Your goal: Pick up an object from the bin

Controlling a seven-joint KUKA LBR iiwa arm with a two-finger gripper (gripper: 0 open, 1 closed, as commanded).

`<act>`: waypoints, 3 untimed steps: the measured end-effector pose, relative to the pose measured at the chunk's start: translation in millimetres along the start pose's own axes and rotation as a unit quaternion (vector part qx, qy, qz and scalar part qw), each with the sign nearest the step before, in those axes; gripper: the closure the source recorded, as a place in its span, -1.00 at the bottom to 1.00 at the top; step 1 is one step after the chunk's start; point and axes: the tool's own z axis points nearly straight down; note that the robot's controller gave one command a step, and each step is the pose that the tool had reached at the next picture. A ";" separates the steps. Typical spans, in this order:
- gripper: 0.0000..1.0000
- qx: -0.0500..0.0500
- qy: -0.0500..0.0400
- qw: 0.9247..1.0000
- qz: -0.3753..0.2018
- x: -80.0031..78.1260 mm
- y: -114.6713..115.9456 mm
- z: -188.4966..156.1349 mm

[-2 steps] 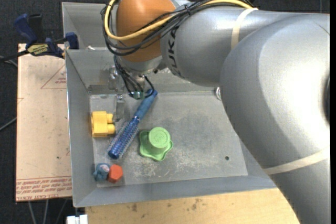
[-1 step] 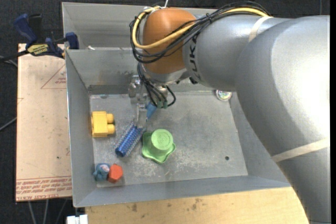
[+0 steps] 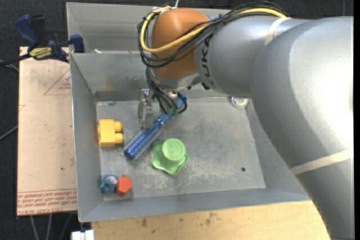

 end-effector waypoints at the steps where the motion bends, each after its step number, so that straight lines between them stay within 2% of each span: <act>1: 1.00 0.001 0.000 0.984 -0.176 56.0 -35.6 -22.7; 2: -1.00 0.000 -0.001 0.984 -0.176 55.7 -34.6 -22.5; 3: -1.00 0.002 0.001 0.951 -0.310 40.5 -93.0 5.7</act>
Offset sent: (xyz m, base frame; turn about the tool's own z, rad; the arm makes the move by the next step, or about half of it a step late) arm -0.0557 -0.0366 0.0219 -0.3559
